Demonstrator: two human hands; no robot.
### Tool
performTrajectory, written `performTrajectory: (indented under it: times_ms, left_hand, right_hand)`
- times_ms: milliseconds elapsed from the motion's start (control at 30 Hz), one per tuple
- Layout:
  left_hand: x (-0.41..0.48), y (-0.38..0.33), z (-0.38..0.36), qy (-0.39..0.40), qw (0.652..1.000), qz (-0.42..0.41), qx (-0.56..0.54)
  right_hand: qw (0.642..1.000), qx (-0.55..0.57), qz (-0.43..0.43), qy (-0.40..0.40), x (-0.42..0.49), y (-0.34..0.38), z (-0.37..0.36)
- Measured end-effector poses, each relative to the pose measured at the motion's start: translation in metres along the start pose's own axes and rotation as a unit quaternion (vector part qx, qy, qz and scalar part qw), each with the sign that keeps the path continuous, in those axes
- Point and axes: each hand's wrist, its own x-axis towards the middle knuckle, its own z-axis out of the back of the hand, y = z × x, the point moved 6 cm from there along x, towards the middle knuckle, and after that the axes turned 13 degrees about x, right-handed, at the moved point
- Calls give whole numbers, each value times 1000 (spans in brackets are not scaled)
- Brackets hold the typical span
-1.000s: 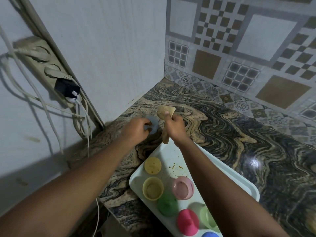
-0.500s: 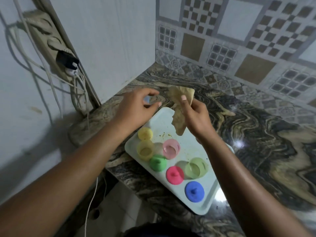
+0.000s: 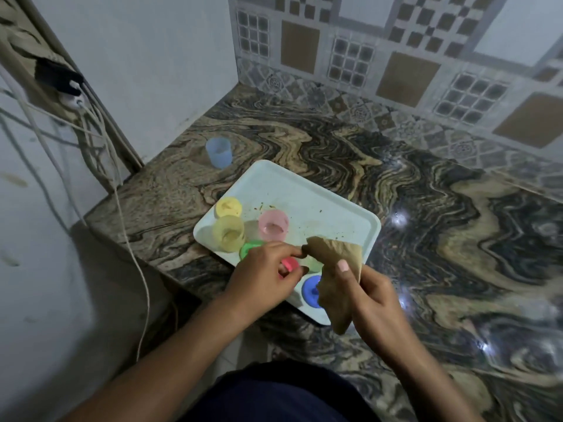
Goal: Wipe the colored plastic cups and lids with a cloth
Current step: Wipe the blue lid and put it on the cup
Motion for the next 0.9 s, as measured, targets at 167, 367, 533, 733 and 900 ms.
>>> performTrajectory:
  times_ms: [167,367,533,733,900]
  left_hand:
    - [-13,8,-49,78,995,19,54]
    - [-11,7,-82,108,985,17,130]
    - [-9,5,-92,85,988,25,125]
    - [-14,0,-96,50,991,2,128]
    - [-15,-2,-94,18,994,-5,110]
  right_hand:
    - [997,1,-42,-67,-18,-37,29]
    - [988,-72,-54,-128,-12,-62,60]
    - [984,-59,-87,-145,-12,-65,65]
    - [982,-34,-106,-152,-12,-68,72]
    - [982,-22,-113,-150,-12,-69,76]
